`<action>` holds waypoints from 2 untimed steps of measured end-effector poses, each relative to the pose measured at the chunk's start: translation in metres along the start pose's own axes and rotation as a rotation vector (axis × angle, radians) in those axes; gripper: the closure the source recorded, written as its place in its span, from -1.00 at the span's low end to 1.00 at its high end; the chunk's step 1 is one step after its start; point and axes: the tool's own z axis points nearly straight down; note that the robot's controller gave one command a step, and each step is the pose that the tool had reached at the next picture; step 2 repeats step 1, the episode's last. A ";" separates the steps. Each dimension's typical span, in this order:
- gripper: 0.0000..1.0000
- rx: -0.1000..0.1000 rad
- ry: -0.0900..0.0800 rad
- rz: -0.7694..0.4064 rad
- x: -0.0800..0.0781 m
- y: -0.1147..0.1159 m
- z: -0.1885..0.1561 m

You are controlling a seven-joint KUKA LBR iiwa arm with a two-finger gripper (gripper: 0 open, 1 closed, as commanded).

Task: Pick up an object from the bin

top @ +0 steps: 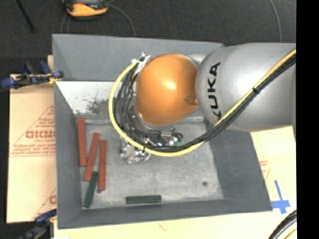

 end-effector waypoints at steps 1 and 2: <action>-1.00 0.001 0.002 0.070 0.006 -0.068 0.081; -1.00 0.001 0.002 0.070 0.006 -0.068 0.081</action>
Offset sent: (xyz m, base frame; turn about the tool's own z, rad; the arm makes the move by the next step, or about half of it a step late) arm 0.0000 0.0000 0.0000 0.0000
